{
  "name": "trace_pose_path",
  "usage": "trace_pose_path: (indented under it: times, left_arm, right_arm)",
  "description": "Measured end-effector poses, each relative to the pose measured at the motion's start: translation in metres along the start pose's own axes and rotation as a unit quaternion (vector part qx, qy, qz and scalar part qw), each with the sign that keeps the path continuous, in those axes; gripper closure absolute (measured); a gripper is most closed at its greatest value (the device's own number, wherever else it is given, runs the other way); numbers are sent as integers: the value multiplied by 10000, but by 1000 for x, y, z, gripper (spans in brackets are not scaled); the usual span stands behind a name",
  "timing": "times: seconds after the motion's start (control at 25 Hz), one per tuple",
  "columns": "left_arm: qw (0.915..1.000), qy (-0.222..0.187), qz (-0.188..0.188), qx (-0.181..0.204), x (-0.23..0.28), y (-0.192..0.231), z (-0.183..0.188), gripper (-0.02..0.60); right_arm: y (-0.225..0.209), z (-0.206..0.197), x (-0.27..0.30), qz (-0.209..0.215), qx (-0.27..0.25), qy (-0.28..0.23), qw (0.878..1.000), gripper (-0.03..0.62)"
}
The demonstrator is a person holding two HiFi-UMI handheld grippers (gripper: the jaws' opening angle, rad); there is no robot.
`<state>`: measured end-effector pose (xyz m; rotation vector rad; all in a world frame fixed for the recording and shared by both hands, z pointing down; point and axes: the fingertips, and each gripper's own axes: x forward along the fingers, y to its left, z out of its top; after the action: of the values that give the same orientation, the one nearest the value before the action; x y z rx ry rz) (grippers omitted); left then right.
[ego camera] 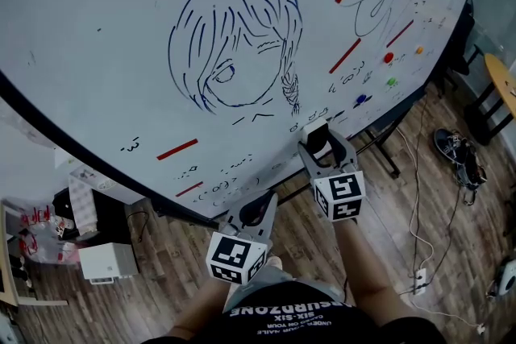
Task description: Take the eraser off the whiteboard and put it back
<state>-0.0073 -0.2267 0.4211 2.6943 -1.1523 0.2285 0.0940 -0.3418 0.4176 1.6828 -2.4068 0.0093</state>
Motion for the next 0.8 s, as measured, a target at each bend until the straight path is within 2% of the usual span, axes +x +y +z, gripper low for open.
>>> trace_pose_path:
  times: [0.2, 0.8]
  left_arm:
    - [10000, 7, 52, -27, -1, 3, -1, 577]
    - [9999, -7, 148, -76, -6, 1, -2, 577]
  right_arm:
    - [-3, -1, 2, -61, -81, 50, 9999, 356]
    - [-2, -1, 0, -22, -38, 186, 9998, 372]
